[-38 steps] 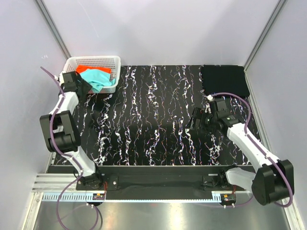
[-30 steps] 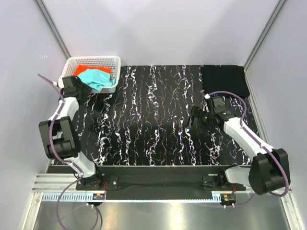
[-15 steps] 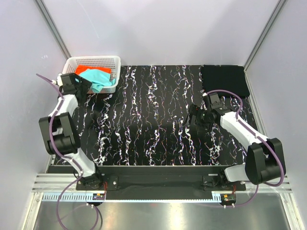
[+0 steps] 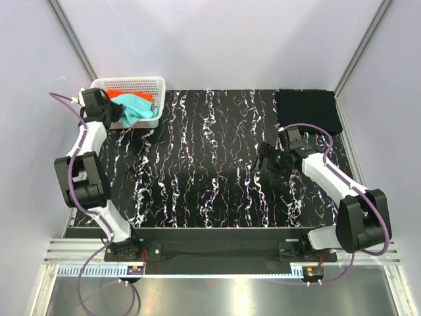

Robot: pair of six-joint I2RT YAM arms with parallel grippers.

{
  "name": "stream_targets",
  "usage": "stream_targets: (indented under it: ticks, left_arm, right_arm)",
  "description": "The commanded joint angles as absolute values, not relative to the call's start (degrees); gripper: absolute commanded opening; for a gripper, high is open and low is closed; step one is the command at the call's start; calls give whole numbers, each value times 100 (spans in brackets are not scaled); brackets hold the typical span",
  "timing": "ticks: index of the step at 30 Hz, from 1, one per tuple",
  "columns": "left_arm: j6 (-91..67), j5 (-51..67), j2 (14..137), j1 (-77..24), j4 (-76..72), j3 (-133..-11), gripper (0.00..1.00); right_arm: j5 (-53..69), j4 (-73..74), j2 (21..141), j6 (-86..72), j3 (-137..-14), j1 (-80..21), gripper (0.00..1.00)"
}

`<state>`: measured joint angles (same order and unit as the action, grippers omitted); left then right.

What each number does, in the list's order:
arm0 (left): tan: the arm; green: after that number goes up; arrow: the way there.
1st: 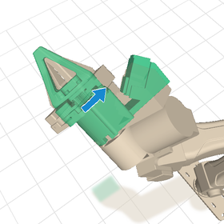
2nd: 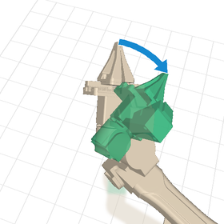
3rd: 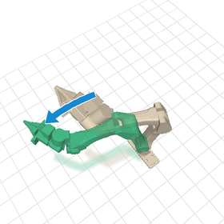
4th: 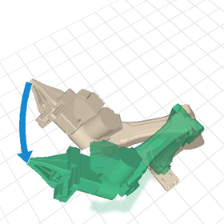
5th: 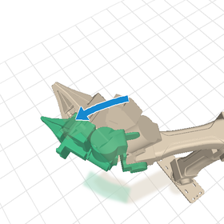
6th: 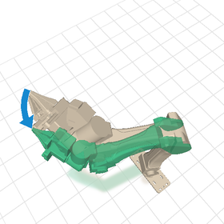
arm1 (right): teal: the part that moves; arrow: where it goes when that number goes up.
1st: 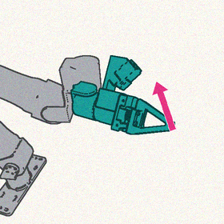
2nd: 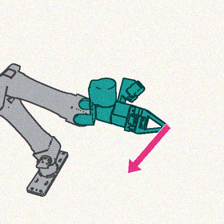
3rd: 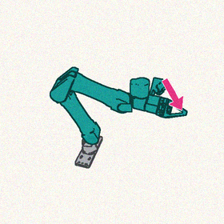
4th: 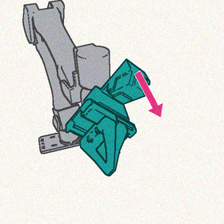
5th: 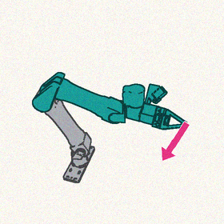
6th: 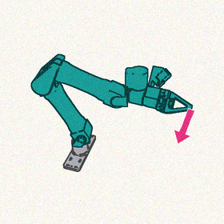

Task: Fold and stack the t-shirts
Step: Grab the tshirt from the pile, then move the tshirt to the center of the board

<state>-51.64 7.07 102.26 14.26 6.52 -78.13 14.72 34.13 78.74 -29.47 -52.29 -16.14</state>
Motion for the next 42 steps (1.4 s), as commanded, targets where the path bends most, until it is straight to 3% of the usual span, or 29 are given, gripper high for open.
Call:
stream_targets:
  ticks: [1, 8, 12, 15, 17, 18, 20, 21, 22, 29, 33, 36, 42]
  left_arm:
    - [-5475, 791, 9318, 1099, 395, -8357, 0]
    - [-4265, 239, 8184, -428, 1492, -9817, 0]
    - [-3298, -201, 7297, -1710, 1819, -9678, 0]
    - [-3068, 121, 6559, -2204, 2100, -9125, 2]
    - [-3128, 280, 6015, -2329, 2310, -8361, 14]
    - [-3138, 534, 5846, -2346, 2338, -8036, 44]
    - [-3146, 580, 5504, -2364, 2730, -7096, 60]
    - [-3007, 589, 5450, -2364, 2916, -6684, 79]
    - [-2954, 580, 5414, -2364, 3083, -6497, 86]
    - [-2812, 975, 5721, -2356, 3612, -5810, 90]
    - [-2934, 1764, 6572, -2364, 3717, -5731, 93]
    - [-3399, 1925, 7101, -2486, 3779, -5399, 91]
    - [-3578, 1126, 7470, -2777, 3455, -4843, 89]
  right_arm:
    - [1635, 3349, 7796, -2971, -5493, -1652, 99]
    - [1678, 3567, 7909, -2893, -5844, -1565, 100]
    - [2047, 3709, 8024, -2699, -6125, -1459, 100]
    - [2388, 3876, 8016, -2584, -6398, -1424, 100]
    - [2566, 3885, 7902, -2549, -6495, -1424, 100]
    - [2697, 3876, 7858, -2540, -6495, -1424, 100]
    - [2759, 3928, 7770, -2531, -6451, -1424, 100]
    - [2838, 3964, 7752, -2531, -6408, -1433, 100]
    - [2882, 4033, 7743, -2514, -6312, -1433, 100]
    - [3278, 3938, 8041, -2768, -5572, -1643, 100]
    - [3050, 4008, 8244, -2786, -5704, -1679, 99]
    - [3112, 4192, 8604, -2707, -5932, -1705, 92]
    - [1190, 4860, 9403, -2821, -6740, -1731, 85]
